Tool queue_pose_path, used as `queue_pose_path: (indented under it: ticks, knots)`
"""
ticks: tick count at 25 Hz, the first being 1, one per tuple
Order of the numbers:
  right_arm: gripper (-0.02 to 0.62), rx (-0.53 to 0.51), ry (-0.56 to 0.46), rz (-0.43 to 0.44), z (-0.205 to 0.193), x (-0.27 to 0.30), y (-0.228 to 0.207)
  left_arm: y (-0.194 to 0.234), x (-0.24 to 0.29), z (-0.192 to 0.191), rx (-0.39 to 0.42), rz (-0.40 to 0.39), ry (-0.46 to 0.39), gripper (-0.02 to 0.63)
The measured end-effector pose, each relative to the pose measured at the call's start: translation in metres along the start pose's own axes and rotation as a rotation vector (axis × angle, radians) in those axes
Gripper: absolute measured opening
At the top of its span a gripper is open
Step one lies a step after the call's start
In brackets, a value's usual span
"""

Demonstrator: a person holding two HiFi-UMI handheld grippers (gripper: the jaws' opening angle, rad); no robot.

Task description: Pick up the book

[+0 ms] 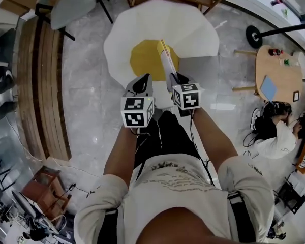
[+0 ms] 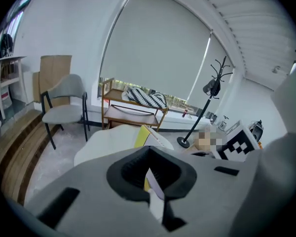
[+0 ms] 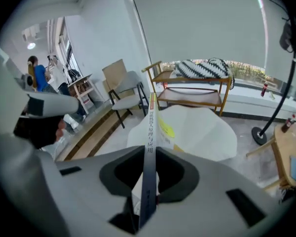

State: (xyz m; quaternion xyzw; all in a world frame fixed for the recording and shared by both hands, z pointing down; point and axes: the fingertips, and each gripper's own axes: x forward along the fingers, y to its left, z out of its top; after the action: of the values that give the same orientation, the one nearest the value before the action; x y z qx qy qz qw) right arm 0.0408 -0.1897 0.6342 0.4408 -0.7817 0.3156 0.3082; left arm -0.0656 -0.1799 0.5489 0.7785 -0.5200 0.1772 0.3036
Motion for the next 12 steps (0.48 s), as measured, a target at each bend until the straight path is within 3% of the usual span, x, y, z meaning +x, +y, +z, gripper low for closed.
queue_pose_path:
  ticks: [6,12]
  knots:
    - [0.08,0.07,-0.164,-0.032,0.086,-0.08,0.008,-0.027,-0.044,0.077,0.004,0.025,-0.115,0.012]
    - [0.08,0.079,-0.343,-0.056,0.169,-0.148,0.006,-0.06,-0.091,0.155,0.085,0.051,-0.285,0.012]
